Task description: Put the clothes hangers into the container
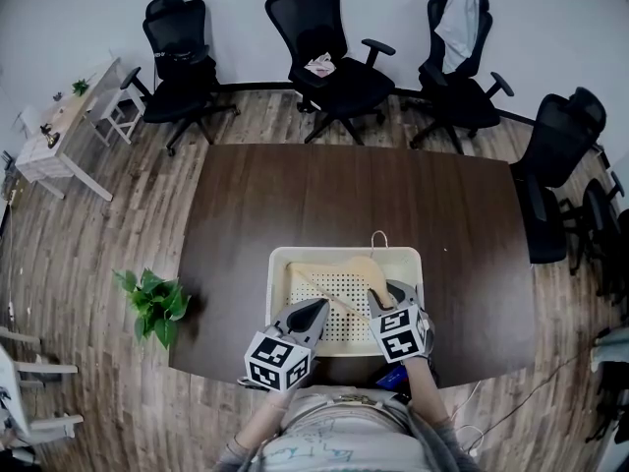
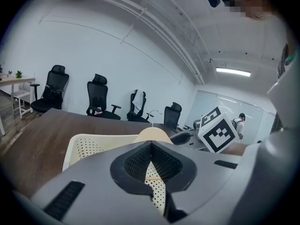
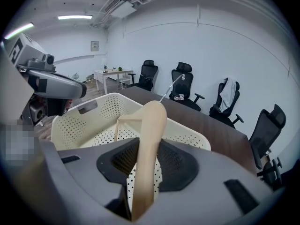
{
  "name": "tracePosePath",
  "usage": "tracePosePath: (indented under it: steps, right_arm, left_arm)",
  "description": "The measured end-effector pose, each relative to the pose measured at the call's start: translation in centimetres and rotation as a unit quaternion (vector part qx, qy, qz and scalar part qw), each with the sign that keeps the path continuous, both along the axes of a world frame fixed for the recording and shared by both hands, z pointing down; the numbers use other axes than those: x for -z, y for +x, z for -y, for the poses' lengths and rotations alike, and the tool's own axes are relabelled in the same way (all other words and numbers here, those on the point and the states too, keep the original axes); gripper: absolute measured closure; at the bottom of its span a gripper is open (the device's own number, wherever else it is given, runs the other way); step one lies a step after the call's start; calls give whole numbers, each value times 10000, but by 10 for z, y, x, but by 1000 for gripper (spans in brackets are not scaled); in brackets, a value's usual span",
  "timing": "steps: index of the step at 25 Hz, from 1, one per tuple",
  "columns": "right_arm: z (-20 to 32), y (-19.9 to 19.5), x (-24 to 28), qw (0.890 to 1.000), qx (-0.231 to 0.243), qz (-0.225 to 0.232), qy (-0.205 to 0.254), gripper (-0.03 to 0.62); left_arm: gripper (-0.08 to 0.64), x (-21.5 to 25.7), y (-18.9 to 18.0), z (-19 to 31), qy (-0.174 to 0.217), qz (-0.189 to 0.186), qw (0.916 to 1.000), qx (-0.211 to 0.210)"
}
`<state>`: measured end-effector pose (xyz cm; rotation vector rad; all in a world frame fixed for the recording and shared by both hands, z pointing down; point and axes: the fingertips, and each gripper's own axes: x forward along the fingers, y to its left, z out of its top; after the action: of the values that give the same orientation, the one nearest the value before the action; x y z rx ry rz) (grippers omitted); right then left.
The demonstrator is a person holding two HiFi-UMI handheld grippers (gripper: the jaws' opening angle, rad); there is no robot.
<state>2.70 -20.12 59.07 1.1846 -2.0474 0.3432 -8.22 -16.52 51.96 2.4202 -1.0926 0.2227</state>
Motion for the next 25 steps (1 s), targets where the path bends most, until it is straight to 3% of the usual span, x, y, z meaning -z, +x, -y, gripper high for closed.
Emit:
tracePosePath:
  steps: [25]
  right_arm:
    - [13, 19, -20, 9981, -384, -231, -418, 457]
  left_arm:
    - [549, -13, 0, 4, -163, 36, 9999, 4]
